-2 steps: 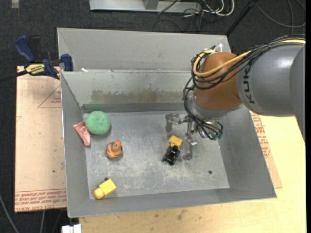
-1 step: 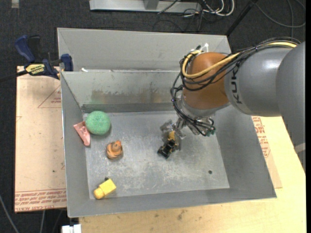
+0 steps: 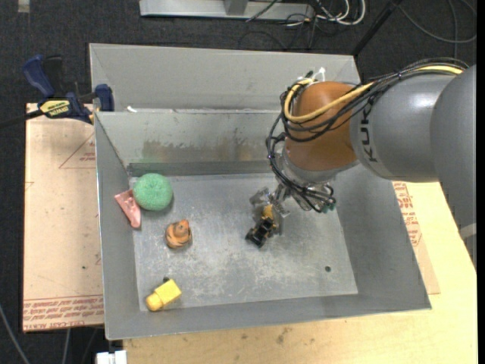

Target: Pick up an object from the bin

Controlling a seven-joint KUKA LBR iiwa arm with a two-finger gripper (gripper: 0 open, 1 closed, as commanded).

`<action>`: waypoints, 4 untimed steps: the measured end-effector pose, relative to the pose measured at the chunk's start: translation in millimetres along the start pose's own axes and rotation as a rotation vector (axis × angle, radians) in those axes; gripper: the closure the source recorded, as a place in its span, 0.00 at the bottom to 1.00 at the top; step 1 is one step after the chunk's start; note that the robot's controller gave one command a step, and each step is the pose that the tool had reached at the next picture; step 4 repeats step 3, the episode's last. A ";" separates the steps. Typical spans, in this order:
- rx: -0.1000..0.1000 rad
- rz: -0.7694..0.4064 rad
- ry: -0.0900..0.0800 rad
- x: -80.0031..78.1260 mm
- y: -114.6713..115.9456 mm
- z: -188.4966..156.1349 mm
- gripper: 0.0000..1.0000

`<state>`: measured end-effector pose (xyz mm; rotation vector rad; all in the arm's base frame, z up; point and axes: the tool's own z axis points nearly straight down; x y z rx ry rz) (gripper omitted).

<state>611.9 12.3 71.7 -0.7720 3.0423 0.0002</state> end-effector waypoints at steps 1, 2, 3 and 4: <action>0.000 -0.029 -0.002 -17.3 11.7 -126.9 1.00; -0.001 -0.029 -0.001 -17.1 11.7 -126.6 1.00; -0.003 -0.021 0.004 -19.6 6.7 -174.0 1.00; -0.003 -0.021 0.004 -19.6 6.7 -174.0 1.00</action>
Offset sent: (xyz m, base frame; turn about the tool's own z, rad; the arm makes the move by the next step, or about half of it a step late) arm 0.0000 0.0000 0.0000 0.0000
